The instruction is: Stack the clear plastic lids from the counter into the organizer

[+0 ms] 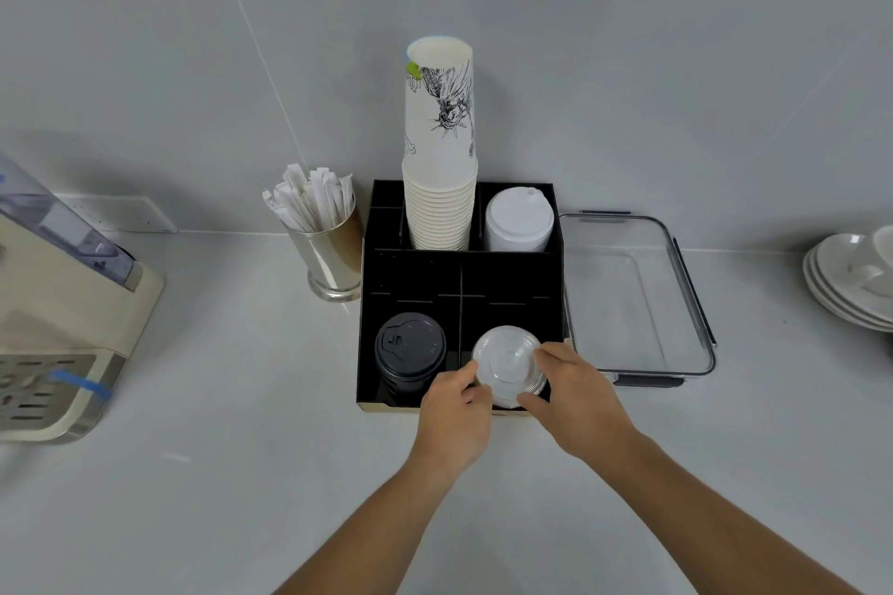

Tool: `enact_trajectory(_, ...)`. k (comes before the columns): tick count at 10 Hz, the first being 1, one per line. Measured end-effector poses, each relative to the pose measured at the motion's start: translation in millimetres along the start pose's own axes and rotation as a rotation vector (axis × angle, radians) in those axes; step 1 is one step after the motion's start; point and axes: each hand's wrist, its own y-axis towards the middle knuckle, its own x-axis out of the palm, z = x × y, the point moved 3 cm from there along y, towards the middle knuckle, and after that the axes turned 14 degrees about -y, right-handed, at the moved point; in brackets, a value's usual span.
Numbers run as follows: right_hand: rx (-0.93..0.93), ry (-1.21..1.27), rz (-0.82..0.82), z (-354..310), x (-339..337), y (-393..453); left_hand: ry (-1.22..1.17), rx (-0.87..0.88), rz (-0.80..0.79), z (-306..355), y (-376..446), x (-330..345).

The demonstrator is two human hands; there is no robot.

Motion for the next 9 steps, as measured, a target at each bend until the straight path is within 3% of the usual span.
enact_trajectory(5, 0.028, 0.087, 0.017, 2.9, -10.2, -4.5, -0.061, -0.048, -0.001, 14.0, -7.3, -4.6)
enact_trajectory(6, 0.109, 0.233, 0.020, 4.5, -17.5, -7.9, -0.068, -0.016, 0.016, 19.4, -9.7, -8.7)
enact_trajectory(8, 0.271, 0.815, 0.006, -6.4, -50.9, -32.6, -0.029, 0.055, 0.033, 34.1, -21.6, -19.7)
enact_trajectory(9, 0.298, 0.984, -0.031, -7.2, -52.6, -36.6, -0.019, 0.062, 0.088, 45.7, -30.4, -32.0)
